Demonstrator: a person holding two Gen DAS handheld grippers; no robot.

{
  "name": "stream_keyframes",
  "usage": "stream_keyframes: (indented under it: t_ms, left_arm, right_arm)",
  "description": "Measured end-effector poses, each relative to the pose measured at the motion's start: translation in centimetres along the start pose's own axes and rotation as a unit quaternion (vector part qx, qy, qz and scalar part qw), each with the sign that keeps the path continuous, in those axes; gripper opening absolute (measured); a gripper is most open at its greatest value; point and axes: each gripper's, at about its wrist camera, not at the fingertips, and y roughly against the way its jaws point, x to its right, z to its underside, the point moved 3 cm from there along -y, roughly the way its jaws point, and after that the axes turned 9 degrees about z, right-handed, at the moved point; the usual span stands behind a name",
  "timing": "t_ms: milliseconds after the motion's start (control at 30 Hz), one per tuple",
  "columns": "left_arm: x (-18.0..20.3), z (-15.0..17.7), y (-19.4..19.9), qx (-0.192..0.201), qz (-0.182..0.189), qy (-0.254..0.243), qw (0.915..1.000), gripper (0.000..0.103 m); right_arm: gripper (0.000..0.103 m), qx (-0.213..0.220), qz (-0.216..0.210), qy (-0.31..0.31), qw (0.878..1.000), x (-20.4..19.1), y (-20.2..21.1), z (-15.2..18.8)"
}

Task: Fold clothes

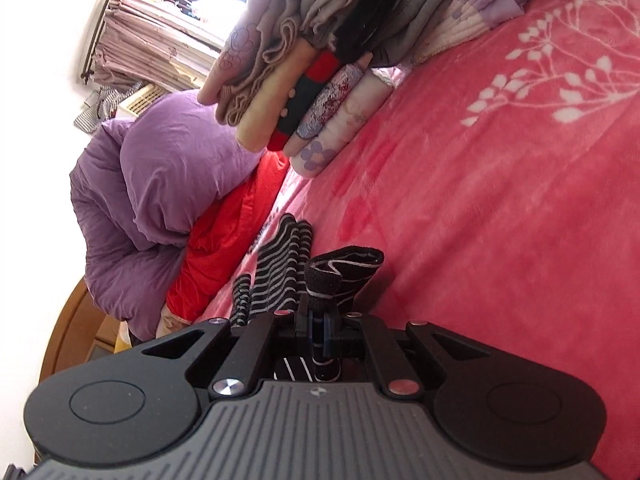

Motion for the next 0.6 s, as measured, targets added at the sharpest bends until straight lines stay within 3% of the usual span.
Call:
stream_keyframes:
  t_ms: [33,100,133,233,300,433,600]
  left_arm:
    - [0.4,0.5,-1.0,-0.009,0.01,0.003,0.9999,0.013]
    - [2.1,2.9,-3.9,-0.068,0.027,-0.008,0.9973,0.013]
    - [3.3,4.3,-4.8,-0.08,0.013,-0.037,0.996,0.012]
    - [6.4,4.8,-3.5,-0.063,-0.039,-0.138,0.9877,0.013]
    - [6.2,4.1,-1.8,-0.05,-0.032,-0.105,0.9927,0.013]
    - [5.4,4.0,0.4,-0.039,-0.055,-0.058,0.9961,0.013]
    - [4.2,4.9,-0.6,-0.039,-0.06,-0.01,0.9974,0.013]
  right_arm:
    - [0.007,0.002,0.0,-0.001,1.0,0.0,0.0,-0.1]
    - [0.007,0.009,-0.001,-0.002,1.0,-0.1,0.2,-0.2]
    - [0.007,0.012,-0.002,-0.003,1.0,-0.2,0.2,-0.3]
    - [0.007,0.017,-0.003,-0.006,1.0,-0.2,0.2,-0.5]
    - [0.007,0.017,-0.002,-0.008,1.0,-0.1,0.2,-0.5]
    - [0.007,0.023,-0.001,-0.011,1.0,0.2,0.4,-0.8]
    - [0.007,0.037,-0.001,-0.023,0.999,0.6,0.7,-1.4]
